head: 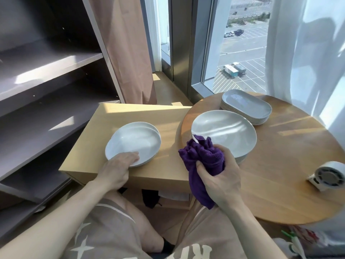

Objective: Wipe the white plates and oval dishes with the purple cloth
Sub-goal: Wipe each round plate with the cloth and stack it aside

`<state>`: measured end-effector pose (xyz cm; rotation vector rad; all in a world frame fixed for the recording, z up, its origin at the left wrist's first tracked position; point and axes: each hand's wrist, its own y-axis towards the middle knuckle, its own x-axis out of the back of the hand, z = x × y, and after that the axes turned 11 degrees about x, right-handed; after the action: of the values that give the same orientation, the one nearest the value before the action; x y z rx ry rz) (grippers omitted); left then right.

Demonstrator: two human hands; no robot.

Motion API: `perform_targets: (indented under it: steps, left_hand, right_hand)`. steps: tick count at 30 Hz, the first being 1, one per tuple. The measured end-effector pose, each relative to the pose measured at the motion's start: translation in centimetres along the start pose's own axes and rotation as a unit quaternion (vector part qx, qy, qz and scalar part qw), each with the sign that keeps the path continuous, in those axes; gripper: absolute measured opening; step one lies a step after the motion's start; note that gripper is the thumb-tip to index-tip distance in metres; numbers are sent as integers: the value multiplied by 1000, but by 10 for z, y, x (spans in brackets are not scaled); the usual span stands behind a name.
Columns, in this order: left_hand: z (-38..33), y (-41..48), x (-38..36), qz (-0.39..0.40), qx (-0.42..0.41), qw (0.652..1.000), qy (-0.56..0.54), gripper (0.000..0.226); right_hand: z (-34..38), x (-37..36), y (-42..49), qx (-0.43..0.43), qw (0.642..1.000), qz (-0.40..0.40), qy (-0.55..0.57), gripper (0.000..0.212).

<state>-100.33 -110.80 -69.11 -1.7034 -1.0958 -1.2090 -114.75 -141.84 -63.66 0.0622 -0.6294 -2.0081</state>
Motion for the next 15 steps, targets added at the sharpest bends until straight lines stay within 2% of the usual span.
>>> perform_targets:
  steps: [5,8,12,15]
  left_hand:
    - [-1,8,-2,47,10,999,6,63]
    - [-2,13,-1,60,23,998,-8,61]
    - [1,13,-2,55,24,998,-14,54]
    - [4,15,-4,56,13,998,-9,56]
  right_hand:
    - [0,9,5,16,1000,0,-14,48]
    - [3,24,18,31,999,-30,-25,48]
    - [6,49,41,9,994,-93,-50,42]
    - [4,67,58,-26,991,-90,-96,42]
